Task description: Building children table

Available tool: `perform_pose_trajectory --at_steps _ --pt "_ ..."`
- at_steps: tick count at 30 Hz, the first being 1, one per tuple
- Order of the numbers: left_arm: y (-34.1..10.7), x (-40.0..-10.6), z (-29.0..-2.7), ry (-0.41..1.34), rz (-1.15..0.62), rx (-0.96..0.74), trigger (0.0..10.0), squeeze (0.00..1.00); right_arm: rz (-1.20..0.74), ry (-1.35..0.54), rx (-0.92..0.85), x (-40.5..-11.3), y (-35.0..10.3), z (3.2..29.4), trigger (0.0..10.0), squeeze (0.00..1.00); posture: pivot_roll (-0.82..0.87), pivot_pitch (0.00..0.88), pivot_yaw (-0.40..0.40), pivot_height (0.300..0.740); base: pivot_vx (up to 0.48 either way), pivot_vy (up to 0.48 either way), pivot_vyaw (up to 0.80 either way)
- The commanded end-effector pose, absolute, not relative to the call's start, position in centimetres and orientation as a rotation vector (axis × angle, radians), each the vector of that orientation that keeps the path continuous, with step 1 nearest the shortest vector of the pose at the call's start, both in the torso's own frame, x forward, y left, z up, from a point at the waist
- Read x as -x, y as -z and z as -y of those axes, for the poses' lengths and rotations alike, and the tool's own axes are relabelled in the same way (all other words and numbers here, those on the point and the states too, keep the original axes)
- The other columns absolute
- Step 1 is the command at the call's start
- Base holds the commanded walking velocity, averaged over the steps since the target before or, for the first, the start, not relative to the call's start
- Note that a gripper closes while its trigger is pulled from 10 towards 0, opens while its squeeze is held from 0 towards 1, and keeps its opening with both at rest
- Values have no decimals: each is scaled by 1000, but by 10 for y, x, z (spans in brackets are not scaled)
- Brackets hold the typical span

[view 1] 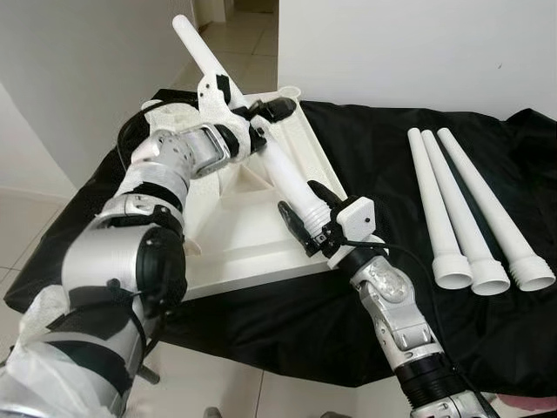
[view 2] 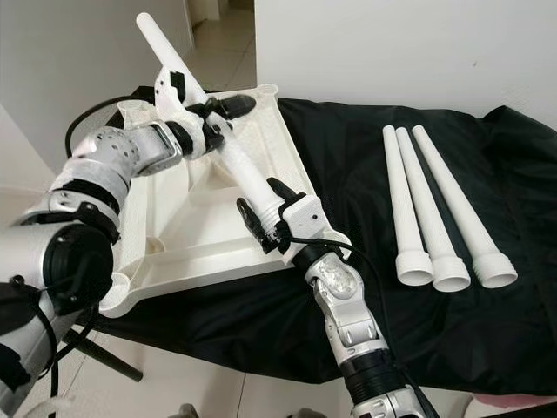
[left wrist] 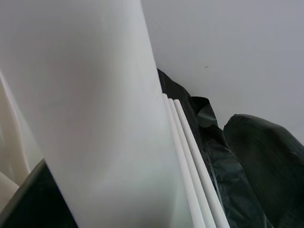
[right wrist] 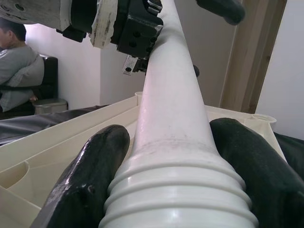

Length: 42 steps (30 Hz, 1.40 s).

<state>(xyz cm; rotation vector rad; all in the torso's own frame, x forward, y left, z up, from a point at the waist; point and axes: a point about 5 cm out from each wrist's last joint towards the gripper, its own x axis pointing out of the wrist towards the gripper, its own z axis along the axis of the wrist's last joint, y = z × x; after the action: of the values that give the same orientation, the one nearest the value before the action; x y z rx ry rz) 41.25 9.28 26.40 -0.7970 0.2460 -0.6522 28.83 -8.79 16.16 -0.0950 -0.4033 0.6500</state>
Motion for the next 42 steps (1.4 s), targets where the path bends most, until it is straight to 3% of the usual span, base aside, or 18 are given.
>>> perform_pose_trajectory --at_steps 1,3,4,6,7,9,10,12,13,23,24,28,29,33,34,36,37,42 --pt "-275 -415 -96 645 -213 794 10000 0 409 -689 108 -285 -158 84 10000 0 -131 0 72 740 0 0 0" --pt "-279 -416 -102 624 -197 791 10000 0 409 -691 110 -285 -158 84 10000 0 -129 0 72 740 0 0 0" --pt "-281 -417 -107 603 -187 792 8275 0 412 -698 115 -285 -157 83 10000 0 -129 0 72 740 0 0 0" --pt "-281 -417 -107 603 -187 792 8275 0 412 -698 115 -285 -157 83 10000 0 -129 0 72 740 0 0 0" --pt "-282 -418 -110 591 -182 792 3412 0 412 -703 111 -285 -156 82 10000 0 -128 0 70 740 0 0 0" --pt "-282 -418 -110 591 -182 792 3412 0 412 -703 111 -285 -156 82 10000 0 -128 0 70 740 0 0 0" --pt "-282 -419 -111 584 -182 800 549 0 413 -706 108 -285 -156 81 10000 0 -127 0 66 740 0 0 0" --pt "-282 -419 -111 584 -182 800 549 0 413 -706 108 -285 -156 81 10000 0 -127 0 66 740 0 0 0" --pt "-284 -419 -113 587 -167 807 0 0 412 -710 109 -286 -156 81 10000 0 -120 0 54 740 0 0 0" --pt "-290 -419 -116 594 -141 820 0 0 400 -715 106 -288 -155 83 10000 0 -113 0 39 740 0 0 0" --pt "-292 -420 -118 592 -127 822 0 0 389 -716 96 -290 -155 84 10000 1000 -113 0 39 740 0 0 0" --pt "-295 -420 -117 604 -115 819 0 0 386 -704 89 -291 -155 88 10000 1000 -122 0 36 740 0 0 0" --pt "-297 -420 -116 623 -104 807 10000 0 384 -678 82 -292 -156 93 10000 1000 -125 0 40 740 0 0 0" --pt "-305 -419 -114 659 -64 753 10000 0 382 -634 55 -293 -157 102 10000 1000 -124 0 44 740 0 0 0" --pt "-310 -419 -114 671 -36 726 10000 0 380 -619 45 -292 -157 106 10000 471 -123 0 42 740 0 0 0" --pt "-313 -419 -115 678 -17 709 10000 0 379 -612 39 -292 -157 108 10000 471 -124 0 43 740 0 0 0" --pt "-316 -419 -117 673 17 670 10000 0 376 -601 34 -291 -157 109 10000 0 -128 0 48 740 0 0 0" --pt "-321 -420 -120 645 82 574 10000 0 375 -580 18 -291 -158 111 10000 0 -125 0 53 740 0 0 0"
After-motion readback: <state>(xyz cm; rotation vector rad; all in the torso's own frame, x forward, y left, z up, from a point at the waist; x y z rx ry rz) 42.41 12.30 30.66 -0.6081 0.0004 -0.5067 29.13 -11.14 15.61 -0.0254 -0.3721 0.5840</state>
